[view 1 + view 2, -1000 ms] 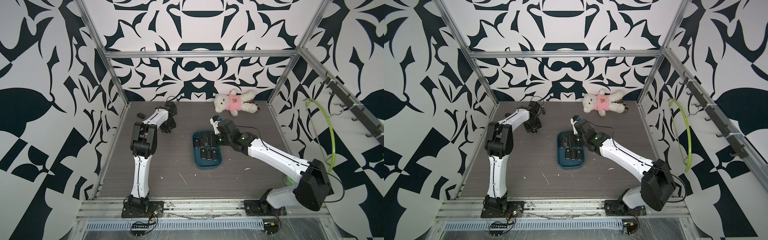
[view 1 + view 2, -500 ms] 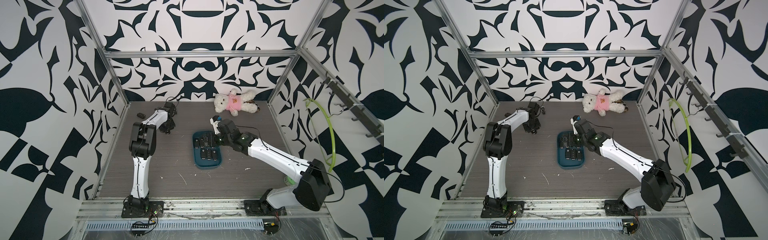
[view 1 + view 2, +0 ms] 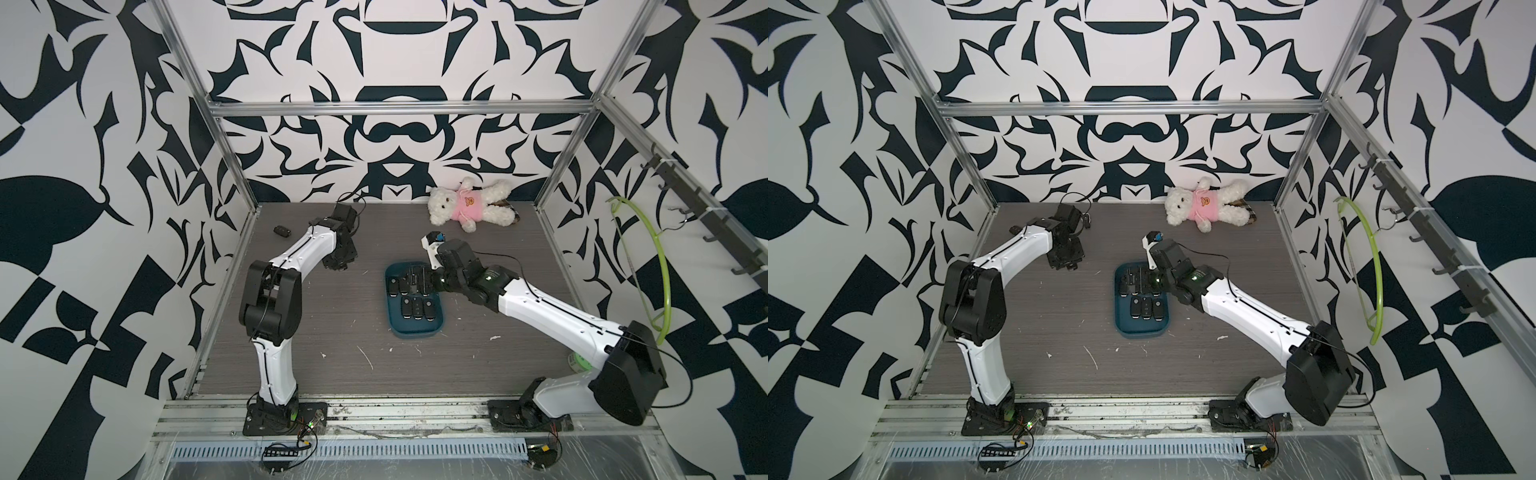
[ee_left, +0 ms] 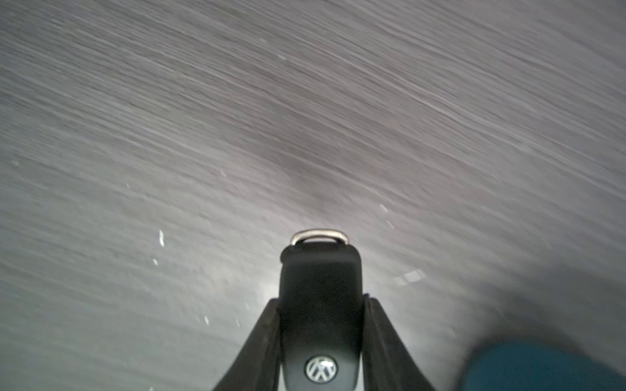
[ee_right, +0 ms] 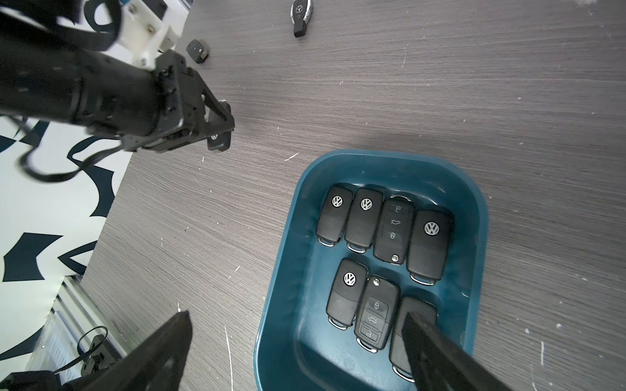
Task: Place the car key into the storage box
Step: Pick up the car key from the center of the board, then place the car key in the storage box.
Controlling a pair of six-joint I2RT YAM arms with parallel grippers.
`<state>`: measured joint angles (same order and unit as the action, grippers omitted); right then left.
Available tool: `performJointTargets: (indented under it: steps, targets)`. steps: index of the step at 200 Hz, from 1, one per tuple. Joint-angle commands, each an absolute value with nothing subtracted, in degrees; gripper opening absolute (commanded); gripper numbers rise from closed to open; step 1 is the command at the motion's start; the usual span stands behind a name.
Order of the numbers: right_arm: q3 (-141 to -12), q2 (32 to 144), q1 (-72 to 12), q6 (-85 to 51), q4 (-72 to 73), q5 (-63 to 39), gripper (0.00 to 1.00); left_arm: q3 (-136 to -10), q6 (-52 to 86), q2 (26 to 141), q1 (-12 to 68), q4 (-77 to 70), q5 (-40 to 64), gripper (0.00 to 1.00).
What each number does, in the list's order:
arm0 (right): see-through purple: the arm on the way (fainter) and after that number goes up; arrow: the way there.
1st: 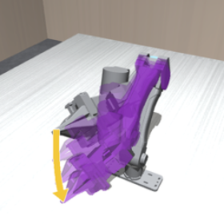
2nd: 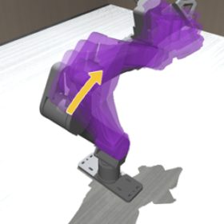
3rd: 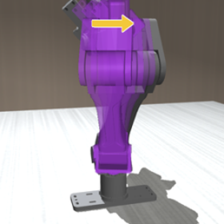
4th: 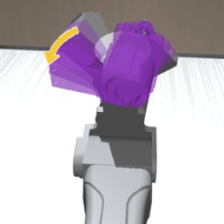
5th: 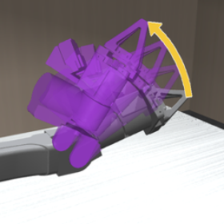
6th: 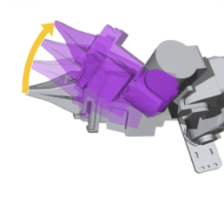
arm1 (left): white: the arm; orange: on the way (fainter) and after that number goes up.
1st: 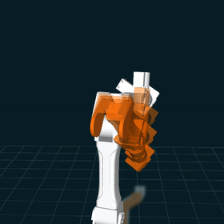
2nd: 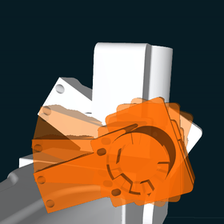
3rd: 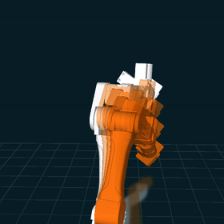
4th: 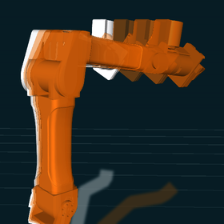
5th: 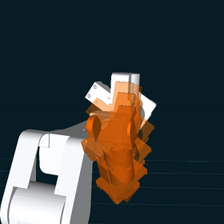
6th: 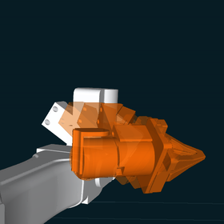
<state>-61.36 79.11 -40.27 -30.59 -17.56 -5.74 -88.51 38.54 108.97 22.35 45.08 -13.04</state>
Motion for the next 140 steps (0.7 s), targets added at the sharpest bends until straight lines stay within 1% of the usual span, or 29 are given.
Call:
performJointTargets:
  steps: [1,33,65,112,140]
  targets:
    - [-59.86,74.9,-40.51,-29.92,-18.42,-3.88,1.0,-86.71,39.79,105.11,25.99,46.26,-12.17,0.3]
    - [-56.78,70.66,-40.42,-30.58,-19.8,-2.1,1.0,-85.47,41.51,101.85,32.54,46.58,-12.56,0.3]
    - [-54.48,66.27,-40.36,-30.68,-22.02,-0.01,1.0,-85.43,44.4,101.18,39.68,46.54,-12.67,0.31]
    - [-51.75,60.93,-40.34,-31.03,-24.67,1.66,1.0,-85.77,48.66,103.65,48.4,46.58,-12.55,0.31]
    - [-50.06,58.37,-40.34,-31.72,-25.54,2.04,1.0,-85.58,50.33,105.78,51.25,46.54,-12.73,0.31]
